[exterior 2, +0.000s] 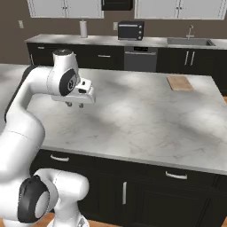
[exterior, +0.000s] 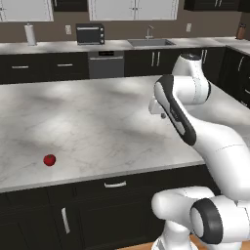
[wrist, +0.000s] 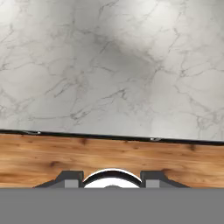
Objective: Open the drawer on the right and place the cutting tools on the cutting board.
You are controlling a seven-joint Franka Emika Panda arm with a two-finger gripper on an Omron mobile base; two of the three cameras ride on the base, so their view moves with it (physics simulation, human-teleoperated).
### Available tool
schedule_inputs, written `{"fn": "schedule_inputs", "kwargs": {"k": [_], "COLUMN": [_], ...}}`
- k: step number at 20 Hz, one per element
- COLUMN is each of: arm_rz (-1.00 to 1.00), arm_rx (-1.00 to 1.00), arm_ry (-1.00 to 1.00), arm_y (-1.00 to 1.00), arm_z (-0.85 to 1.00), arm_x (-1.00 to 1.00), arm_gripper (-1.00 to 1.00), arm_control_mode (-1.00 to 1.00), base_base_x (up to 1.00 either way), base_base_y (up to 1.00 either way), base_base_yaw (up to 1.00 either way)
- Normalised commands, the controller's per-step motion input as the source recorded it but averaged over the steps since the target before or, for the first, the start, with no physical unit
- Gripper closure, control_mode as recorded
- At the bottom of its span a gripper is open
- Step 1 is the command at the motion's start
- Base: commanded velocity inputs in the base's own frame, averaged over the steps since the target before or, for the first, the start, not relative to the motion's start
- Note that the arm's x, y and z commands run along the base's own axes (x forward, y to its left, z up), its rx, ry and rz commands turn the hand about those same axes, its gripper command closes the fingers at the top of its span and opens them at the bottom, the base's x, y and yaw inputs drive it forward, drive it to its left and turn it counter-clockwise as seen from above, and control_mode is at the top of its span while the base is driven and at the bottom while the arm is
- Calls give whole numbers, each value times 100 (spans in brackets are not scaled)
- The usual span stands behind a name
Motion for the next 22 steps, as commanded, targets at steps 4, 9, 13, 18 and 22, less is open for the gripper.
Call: {"fn": "schedule_inputs", "kwargs": {"k": [4, 9, 13, 18, 22], "arm_rz": [-8, -26, -32, -33, -40], "arm_rx": [5, 28, 29, 27, 22], "arm_ry": [0, -5, 0, -5, -3], "arm_y": [-67, -100, -100, -100, -100], "arm_z": [-27, -40, -51, -57, -59], "arm_x": [-42, -73, -54, -47, -23], "arm_gripper": [-100, -100, -100, -100, -100], "arm_control_mode": [-100, -100, -100, -100, -100], "base_base_x": [0, 0, 0, 0, 0], "base_base_y": [0, 0, 0, 0, 0], "base_base_yaw": [0, 0, 0, 0, 0]}}
